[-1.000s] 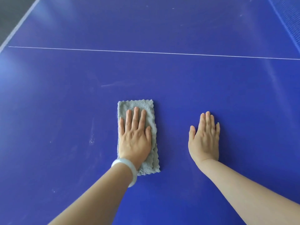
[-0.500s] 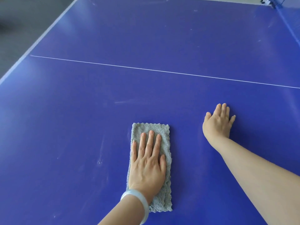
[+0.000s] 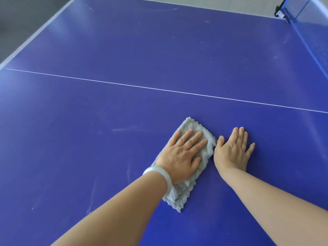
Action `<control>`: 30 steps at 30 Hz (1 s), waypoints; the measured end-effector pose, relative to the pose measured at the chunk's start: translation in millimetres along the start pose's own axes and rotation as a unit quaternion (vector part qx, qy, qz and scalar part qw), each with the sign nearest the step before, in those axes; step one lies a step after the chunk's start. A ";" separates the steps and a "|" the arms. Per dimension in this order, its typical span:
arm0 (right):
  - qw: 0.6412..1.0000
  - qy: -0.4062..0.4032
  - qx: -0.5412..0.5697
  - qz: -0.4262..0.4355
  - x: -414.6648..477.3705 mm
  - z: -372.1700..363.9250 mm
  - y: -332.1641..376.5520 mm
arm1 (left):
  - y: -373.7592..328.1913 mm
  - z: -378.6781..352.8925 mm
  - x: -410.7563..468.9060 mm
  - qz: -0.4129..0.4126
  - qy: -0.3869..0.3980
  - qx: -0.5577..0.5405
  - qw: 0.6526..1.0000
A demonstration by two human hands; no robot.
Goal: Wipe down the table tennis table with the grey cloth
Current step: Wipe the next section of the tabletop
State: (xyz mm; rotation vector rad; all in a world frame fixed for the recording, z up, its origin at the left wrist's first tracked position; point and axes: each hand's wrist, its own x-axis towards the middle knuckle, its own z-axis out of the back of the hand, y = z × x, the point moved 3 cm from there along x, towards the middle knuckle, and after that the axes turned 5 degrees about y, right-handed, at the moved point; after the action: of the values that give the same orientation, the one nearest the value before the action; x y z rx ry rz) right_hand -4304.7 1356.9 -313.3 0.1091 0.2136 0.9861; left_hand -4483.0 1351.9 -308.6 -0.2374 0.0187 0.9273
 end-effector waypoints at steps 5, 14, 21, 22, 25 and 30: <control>1.000 0.007 -0.031 -0.002 -0.4 -1.4 -1.5 | 62.3 13.8 -4.0 0.230 -0.046 -0.042 0.971; 1.000 0.003 0.015 0.003 2.1 3.1 -3.5 | -39.8 2.2 54.6 -0.044 0.042 0.019 0.998; 1.000 -0.004 -0.006 0.007 1.7 1.0 -4.8 | -2.9 22.2 130.6 0.007 0.013 0.004 1.000; 1.000 -0.004 -0.006 0.006 2.2 0.6 -4.8 | 10.1 24.7 129.4 0.045 0.000 -0.008 0.999; 1.000 -0.002 -0.010 0.005 1.5 -0.7 -5.3 | 65.1 28.0 100.1 0.156 -0.034 -0.032 0.987; 1.000 0.006 -0.012 0.003 2.2 -1.0 -1.8 | 119.5 25.5 9.2 0.300 -0.065 -0.073 0.949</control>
State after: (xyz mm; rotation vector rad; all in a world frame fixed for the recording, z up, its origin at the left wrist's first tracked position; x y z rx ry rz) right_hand -4302.3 1357.7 -314.9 0.0820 0.2136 0.9951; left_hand -4574.5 1433.3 -308.1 -0.3143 -0.1063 1.5543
